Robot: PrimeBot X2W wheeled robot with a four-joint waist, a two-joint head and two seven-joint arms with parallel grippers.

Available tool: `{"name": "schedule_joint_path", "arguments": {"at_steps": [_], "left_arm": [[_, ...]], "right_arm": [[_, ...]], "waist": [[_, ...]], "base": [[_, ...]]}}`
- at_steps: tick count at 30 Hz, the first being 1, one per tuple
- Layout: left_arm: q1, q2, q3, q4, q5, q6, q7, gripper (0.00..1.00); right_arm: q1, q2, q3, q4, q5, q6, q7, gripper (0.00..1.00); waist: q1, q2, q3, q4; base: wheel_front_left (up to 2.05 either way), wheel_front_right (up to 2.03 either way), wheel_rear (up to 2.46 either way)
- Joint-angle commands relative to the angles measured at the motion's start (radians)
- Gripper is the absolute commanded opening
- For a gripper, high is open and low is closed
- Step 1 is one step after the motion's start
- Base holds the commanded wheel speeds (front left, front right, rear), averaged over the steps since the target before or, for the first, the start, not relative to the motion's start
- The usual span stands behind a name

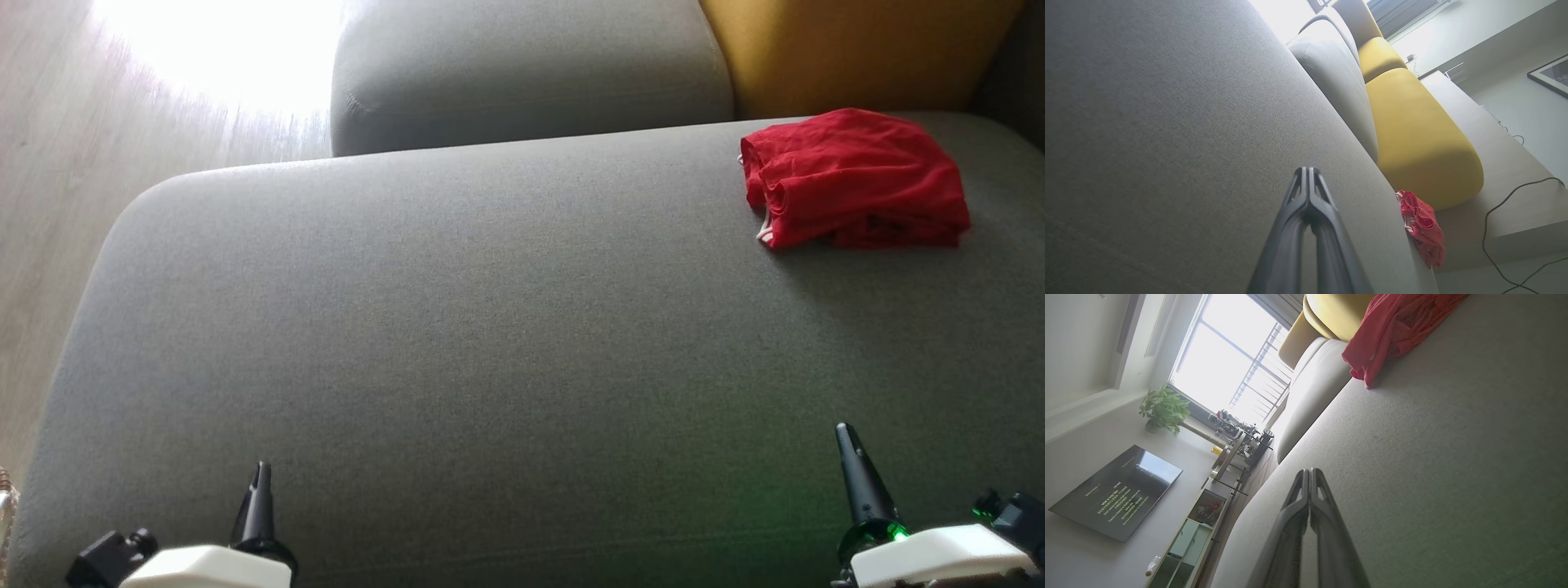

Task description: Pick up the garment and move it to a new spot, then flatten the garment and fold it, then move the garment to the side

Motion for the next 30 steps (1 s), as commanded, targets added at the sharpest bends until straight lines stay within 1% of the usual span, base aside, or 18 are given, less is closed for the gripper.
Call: {"name": "schedule_joint_path", "arguments": {"at_steps": [1,30], "left_arm": [[-0.063,0.016,0.036,-0.026,-0.027,-0.014,0.005,0.0],[-0.175,0.016,0.098,0.02,-0.359,-0.077,0.09,0.0]], "right_arm": [[-0.067,-0.02,0.006,-0.029,0.03,0.0,0.006,0.0],[-0.159,-0.021,-0.014,0.003,0.376,0.0,0.09,0.0]], "waist": [[0.0,0.0,0.002,0.0],[0.0,0.0,0.042,0.003]], "base": [[0.0,0.0,0.0],[0.0,0.0,0.0]]}}
